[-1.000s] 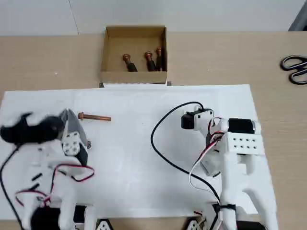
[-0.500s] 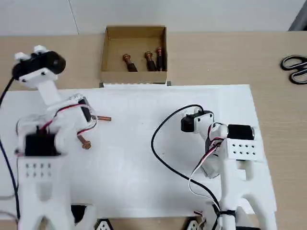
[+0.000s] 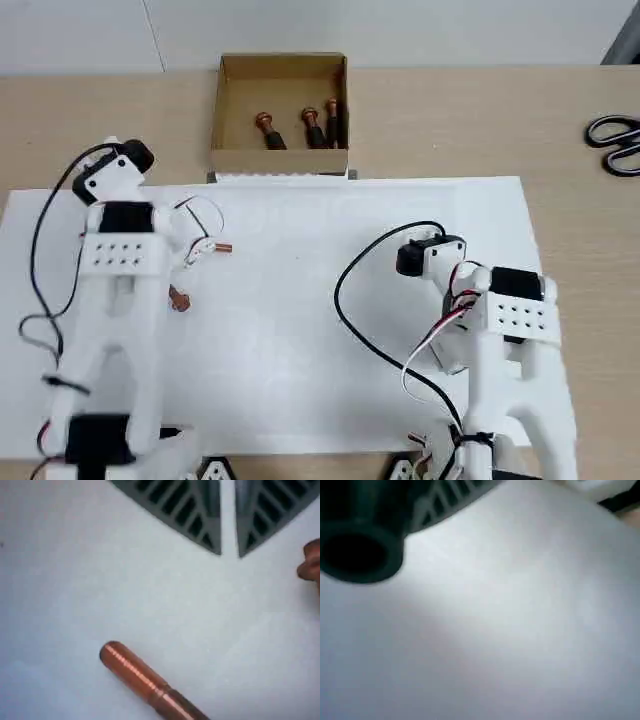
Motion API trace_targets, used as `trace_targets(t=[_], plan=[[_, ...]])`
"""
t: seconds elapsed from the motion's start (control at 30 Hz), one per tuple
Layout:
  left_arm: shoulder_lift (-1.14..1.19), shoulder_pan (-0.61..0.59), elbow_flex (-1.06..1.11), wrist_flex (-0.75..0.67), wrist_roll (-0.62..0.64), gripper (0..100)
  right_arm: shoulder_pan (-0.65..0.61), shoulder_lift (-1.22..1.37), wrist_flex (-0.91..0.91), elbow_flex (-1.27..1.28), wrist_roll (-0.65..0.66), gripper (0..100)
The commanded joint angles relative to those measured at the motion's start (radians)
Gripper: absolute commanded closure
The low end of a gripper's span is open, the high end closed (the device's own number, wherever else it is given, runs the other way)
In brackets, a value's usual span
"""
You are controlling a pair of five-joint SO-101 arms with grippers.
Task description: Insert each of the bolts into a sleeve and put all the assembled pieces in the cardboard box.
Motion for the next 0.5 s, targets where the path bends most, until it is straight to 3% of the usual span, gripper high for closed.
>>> trace_targets(t=[0.0, 0.2, 0.47], plan=[[0.066, -0.003, -0.081, -0.051, 0.098, 99, 0.019, -0.019, -0.015, -0.003, 0.034, 98.7], [0.161, -0.003, -0.171, -0.054, 0.25, 99, 0.05, -0.018, -0.016, 0.002, 0.052, 98.7], [0.253, -0.072, -0.18, -0.149, 0.29, 99, 0.061, -0.018, -0.016, 0.002, 0.064, 98.7]])
